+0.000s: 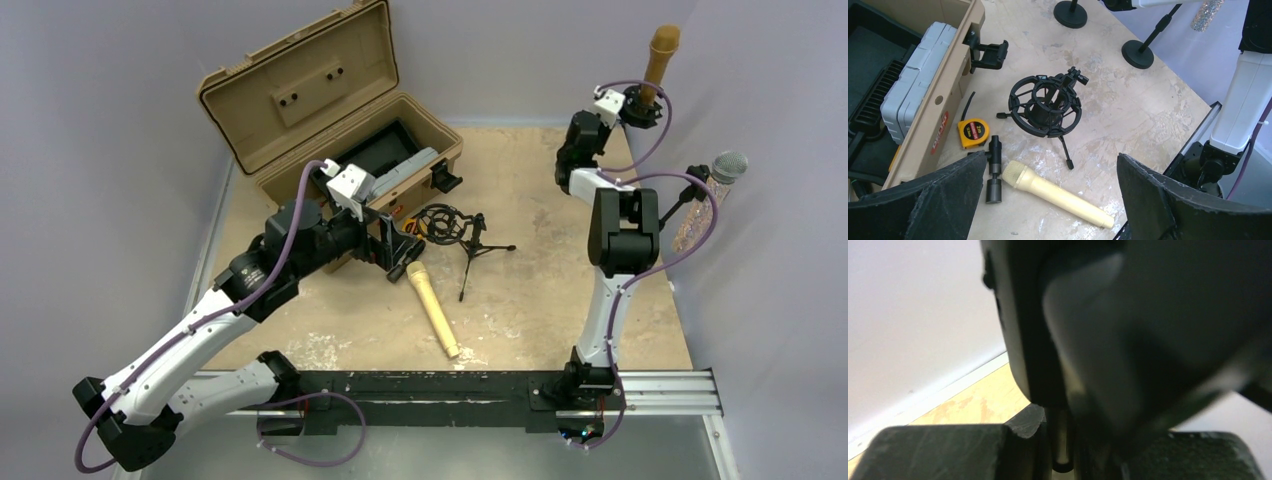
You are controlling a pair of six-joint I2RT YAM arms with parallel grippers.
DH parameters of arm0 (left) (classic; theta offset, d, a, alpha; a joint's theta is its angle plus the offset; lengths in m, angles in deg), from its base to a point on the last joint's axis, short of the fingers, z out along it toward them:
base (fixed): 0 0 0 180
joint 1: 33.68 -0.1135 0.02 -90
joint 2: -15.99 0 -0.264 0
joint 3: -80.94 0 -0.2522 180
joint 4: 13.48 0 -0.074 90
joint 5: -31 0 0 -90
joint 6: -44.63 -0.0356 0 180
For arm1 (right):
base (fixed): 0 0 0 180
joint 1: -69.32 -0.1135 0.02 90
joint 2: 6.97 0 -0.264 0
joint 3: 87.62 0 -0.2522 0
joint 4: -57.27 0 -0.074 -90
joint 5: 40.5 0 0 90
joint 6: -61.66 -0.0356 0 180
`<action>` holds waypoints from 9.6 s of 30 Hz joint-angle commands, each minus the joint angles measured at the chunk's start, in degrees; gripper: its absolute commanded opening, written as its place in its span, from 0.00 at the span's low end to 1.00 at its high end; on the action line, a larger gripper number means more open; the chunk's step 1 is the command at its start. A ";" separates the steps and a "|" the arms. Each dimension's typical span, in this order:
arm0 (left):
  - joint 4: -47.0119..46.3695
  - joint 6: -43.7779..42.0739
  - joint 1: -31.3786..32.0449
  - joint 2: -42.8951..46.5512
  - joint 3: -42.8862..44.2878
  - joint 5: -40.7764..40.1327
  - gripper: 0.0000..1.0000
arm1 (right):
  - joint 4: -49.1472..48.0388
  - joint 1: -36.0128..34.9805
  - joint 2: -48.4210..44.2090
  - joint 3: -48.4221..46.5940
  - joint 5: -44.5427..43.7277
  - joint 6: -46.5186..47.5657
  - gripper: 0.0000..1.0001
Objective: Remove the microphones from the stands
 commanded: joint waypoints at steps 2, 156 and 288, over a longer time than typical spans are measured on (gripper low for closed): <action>-2.73 0.89 0.21 1.36 1.23 1.25 1.00 | 3.65 -2.75 -4.06 3.78 7.30 -5.42 0.00; -11.88 -19.84 -1.61 20.99 -6.18 -49.10 0.95 | 30.44 -70.80 -15.95 17.11 36.36 -13.44 0.09; -5.46 -9.17 2.52 22.23 -4.53 -35.33 0.95 | 31.76 -6.16 -18.26 5.60 19.76 -15.71 0.48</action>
